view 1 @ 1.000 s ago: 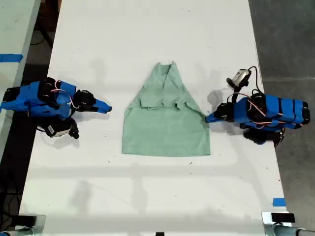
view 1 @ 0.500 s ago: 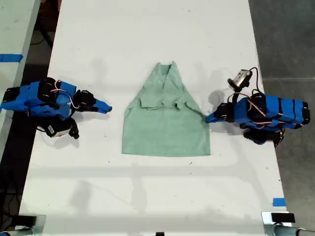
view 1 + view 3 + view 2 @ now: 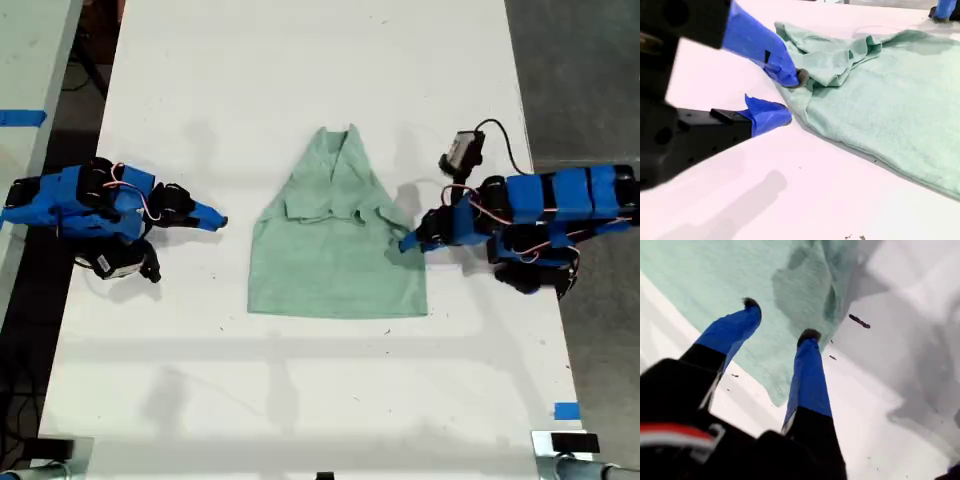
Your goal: Fold t shirt
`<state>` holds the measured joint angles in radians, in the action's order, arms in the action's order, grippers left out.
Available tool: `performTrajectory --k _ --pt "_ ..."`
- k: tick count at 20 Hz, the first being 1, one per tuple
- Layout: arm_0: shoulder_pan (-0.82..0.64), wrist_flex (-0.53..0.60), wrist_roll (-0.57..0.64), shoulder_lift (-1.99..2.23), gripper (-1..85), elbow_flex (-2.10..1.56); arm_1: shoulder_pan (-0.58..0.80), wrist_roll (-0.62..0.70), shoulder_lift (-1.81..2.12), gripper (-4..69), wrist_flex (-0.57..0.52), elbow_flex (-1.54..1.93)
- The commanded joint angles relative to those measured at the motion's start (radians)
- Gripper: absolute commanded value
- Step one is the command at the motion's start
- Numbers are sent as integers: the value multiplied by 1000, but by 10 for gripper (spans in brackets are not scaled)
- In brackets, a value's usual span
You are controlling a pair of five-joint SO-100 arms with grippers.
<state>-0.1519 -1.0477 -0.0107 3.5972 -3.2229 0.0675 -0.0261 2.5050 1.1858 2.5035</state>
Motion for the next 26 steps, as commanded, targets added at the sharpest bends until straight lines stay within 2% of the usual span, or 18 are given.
performTrajectory --k 1,4,7,8,9,11,13,15,16,18,20,23,25,26 --pt "5 -2 3 5 82 -6 -100 -141 -140 205 -69 -25" --pt "5 -2 3 5 83 -6 -196 -264 -311 210 -55 -61" --pt "5 -2 3 5 83 -6 -201 -308 -402 208 -52 -77" --pt "5 -2 3 5 83 -6 -201 -314 -399 140 -55 -69" --pt "5 -2 3 5 83 -6 -202 -328 -387 -6 -54 -63" --pt "5 -2 3 5 83 -6 -195 -325 -353 -6 3 -81" --pt "5 -2 3 5 83 -6 -164 -264 -287 -7 140 -183" --pt "5 -2 3 5 83 -6 -110 -117 -282 -7 219 -348" --pt "5 -2 3 5 83 -6 -89 -26 -308 -7 206 -430" --pt "5 -2 3 5 83 -6 -77 144 -419 -7 106 -580" --pt "5 -2 3 5 83 -6 -84 255 -588 -7 18 -736" --pt "5 -2 3 5 83 -6 -101 328 -911 -8 -8 -1014" --pt "5 -2 3 5 83 -6 -110 333 -1103 -8 14 -1175" --pt "5 -2 3 5 83 -6 -117 325 -1169 67 41 -1241"
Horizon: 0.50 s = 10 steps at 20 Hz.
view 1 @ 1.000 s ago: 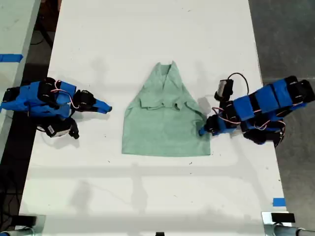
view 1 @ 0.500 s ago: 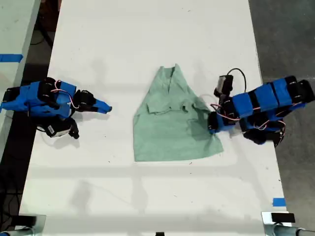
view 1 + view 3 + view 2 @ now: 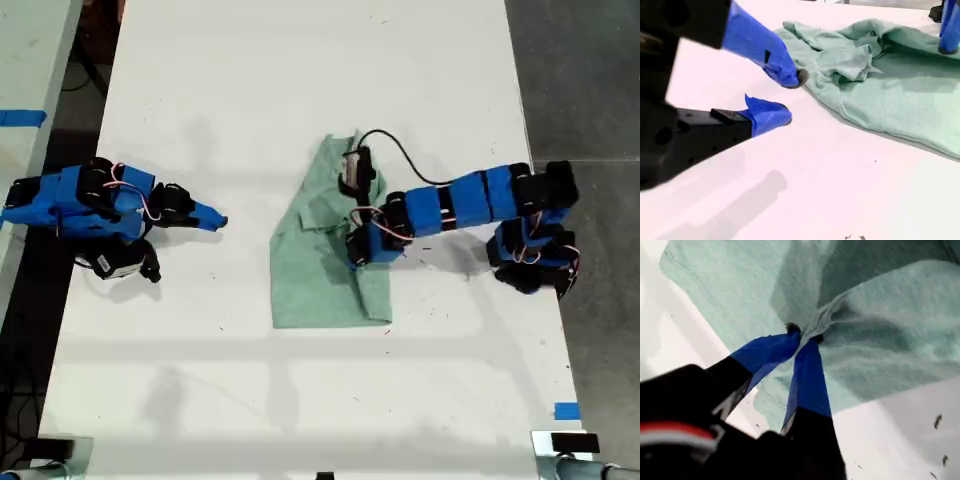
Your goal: Fold t shirt
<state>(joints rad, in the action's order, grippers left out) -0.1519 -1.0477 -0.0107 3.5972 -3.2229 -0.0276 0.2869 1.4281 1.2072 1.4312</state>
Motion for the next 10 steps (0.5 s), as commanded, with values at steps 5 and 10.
performTrajectory --k 5,10 --pt "5 -2 3 5 84 -6 -35 -11 -26 296 173 -238" --pt "5 -2 3 5 84 -6 -2 -66 371 4 327 0"
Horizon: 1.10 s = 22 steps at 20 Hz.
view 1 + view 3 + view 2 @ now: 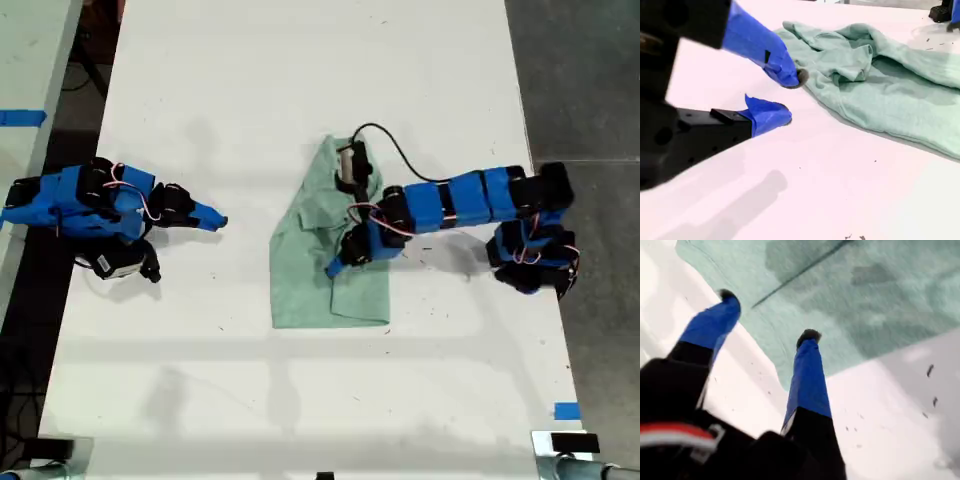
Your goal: Fold t shirt
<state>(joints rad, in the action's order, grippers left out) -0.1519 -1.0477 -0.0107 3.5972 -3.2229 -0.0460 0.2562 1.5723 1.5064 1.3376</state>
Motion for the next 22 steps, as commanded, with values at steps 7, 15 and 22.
performTrajectory --k 7,15,22 --pt "3 -2 3 5 84 -6 23 -150 1135 5 -331 1163" --pt "3 -2 3 5 84 -6 89 -80 1928 3 -265 1776" --pt "3 -2 3 6 84 -6 107 -212 1928 14 -186 1775"
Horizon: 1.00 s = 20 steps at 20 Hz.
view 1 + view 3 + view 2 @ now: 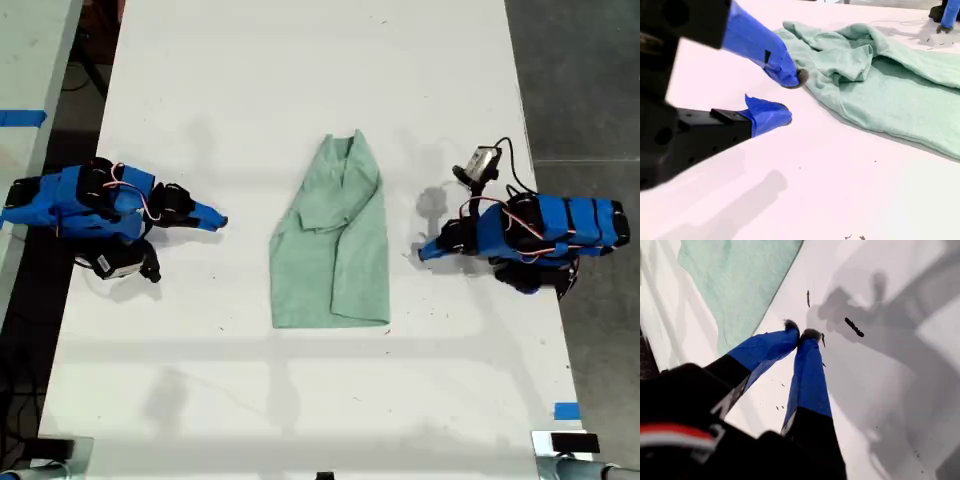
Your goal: Fold t shirt
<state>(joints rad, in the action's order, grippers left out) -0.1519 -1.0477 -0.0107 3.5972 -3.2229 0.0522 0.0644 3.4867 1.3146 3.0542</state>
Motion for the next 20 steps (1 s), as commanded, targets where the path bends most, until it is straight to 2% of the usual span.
performTrajectory --k 1,5,20 --pt "3 -2 3 6 84 -6 3 -21 14 14 6 58" --pt "3 -2 3 6 84 -6 -38 -37 14 14 6 58" --pt "3 -2 3 6 84 -6 -52 -41 14 14 6 58"
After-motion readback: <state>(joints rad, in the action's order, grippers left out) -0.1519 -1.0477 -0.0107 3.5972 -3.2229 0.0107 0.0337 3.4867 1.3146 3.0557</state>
